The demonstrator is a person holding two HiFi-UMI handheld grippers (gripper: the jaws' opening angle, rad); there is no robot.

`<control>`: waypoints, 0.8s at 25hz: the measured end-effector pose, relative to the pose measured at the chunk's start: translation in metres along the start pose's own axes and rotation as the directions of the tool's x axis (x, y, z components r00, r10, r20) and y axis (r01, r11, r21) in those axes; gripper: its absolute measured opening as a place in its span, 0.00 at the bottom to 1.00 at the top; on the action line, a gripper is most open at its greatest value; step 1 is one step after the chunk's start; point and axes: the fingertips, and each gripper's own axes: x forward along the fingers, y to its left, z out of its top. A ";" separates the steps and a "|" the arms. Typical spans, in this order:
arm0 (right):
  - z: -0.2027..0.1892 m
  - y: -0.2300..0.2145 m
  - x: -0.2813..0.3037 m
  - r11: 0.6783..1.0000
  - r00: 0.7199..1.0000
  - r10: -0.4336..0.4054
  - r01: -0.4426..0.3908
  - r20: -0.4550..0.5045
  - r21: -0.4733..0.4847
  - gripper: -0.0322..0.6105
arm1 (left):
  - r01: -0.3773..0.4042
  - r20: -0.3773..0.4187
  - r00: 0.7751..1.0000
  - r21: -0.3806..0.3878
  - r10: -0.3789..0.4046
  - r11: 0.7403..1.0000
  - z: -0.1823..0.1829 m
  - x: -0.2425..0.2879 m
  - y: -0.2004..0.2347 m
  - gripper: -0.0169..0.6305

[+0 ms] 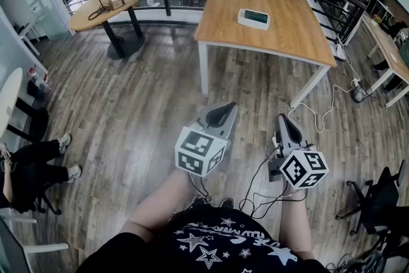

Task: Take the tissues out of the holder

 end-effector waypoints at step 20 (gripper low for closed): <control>-0.001 -0.018 -0.020 0.999 0.999 0.039 -0.039 -0.007 -0.004 0.07 | -0.001 -0.026 1.000 0.029 0.001 1.000 -0.009 0.018 -0.034 0.04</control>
